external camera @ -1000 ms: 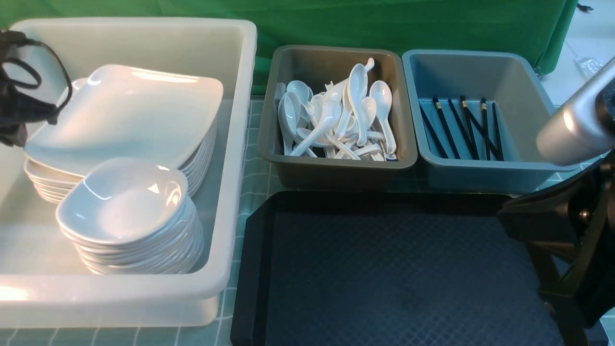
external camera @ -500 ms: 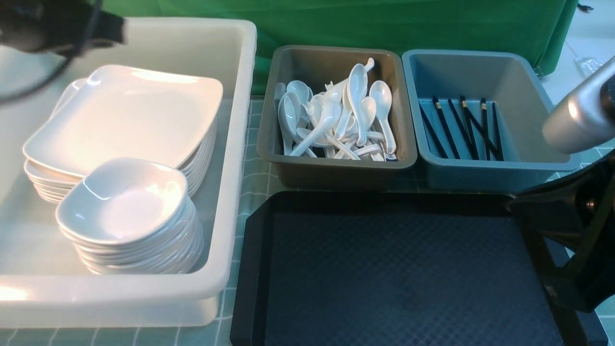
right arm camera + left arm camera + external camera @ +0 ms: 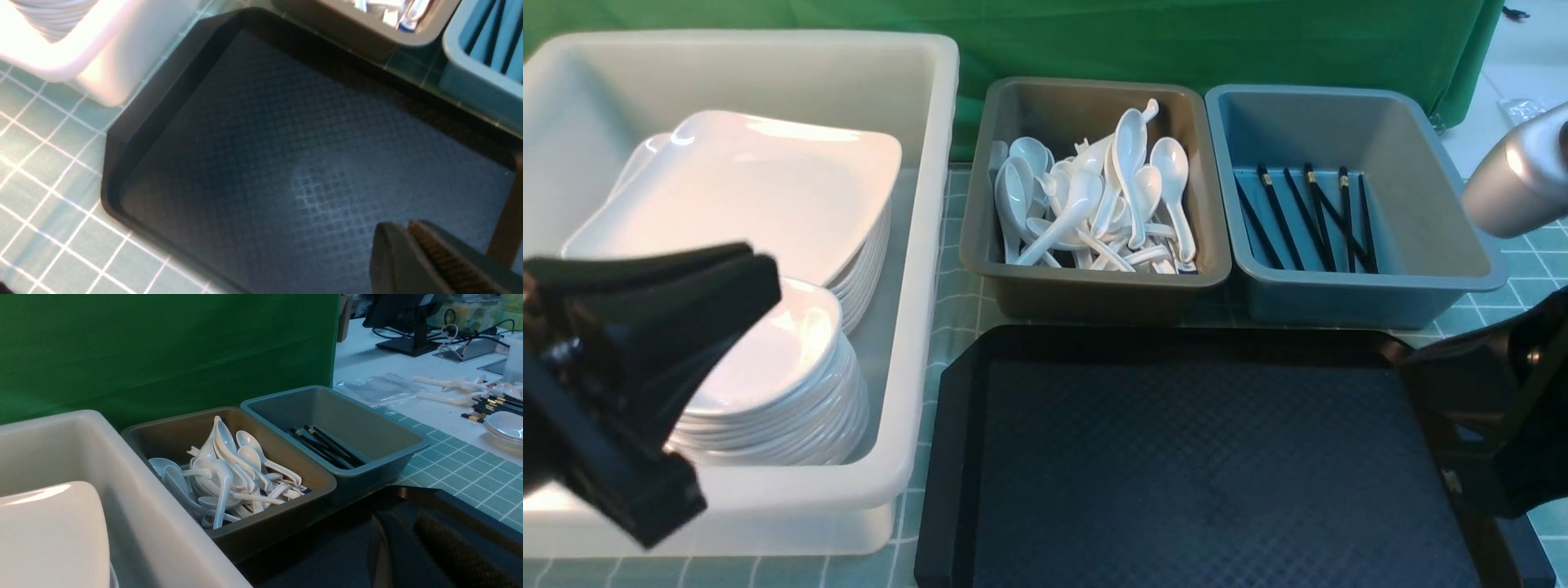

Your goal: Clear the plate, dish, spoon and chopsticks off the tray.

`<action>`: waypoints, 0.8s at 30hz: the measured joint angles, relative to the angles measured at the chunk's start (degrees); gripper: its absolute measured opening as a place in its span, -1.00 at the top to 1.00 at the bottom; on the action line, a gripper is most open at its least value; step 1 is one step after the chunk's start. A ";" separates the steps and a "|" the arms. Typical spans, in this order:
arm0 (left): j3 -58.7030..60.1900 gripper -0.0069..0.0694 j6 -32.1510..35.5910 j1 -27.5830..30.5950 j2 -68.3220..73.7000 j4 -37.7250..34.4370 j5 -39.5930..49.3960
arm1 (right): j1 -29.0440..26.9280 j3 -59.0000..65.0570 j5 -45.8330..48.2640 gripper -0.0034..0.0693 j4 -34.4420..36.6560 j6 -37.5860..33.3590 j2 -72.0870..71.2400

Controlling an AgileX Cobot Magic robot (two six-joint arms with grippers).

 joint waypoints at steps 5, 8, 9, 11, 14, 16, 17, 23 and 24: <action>0.64 0.68 0.00 0.00 -1.91 0.09 -0.21 | 0.00 0.00 -1.09 0.70 0.25 0.14 0.00; 0.64 0.67 0.00 0.00 -1.91 0.17 -0.21 | 0.00 0.00 -1.72 0.68 0.25 0.14 0.00; 0.64 0.68 0.00 0.00 -1.91 0.17 -0.21 | 0.00 0.00 -1.85 0.68 0.25 0.14 0.00; 0.64 0.68 0.00 0.00 -1.91 0.17 -0.21 | 0.00 0.00 -1.97 0.67 0.35 0.14 0.00; 0.64 0.68 0.00 0.00 -1.91 0.17 -0.21 | -0.05 0.00 -1.97 0.66 0.35 0.14 0.00; 0.64 0.68 -0.07 0.00 -1.91 0.18 -0.21 | -0.64 0.00 -2.20 0.67 -1.05 -0.19 -0.06; 0.64 0.67 -0.07 0.00 -1.91 0.23 -0.21 | -1.47 0.00 -2.63 0.67 -2.74 -0.20 -0.27; 0.64 0.66 -0.07 0.00 -1.91 0.23 -0.21 | -14.29 6.44 -12.14 0.86 2.49 -8.33 -6.51; 0.64 0.66 -0.07 0.00 -1.91 0.23 -0.21 | -16.81 8.76 -15.06 0.86 4.75 -11.51 -7.94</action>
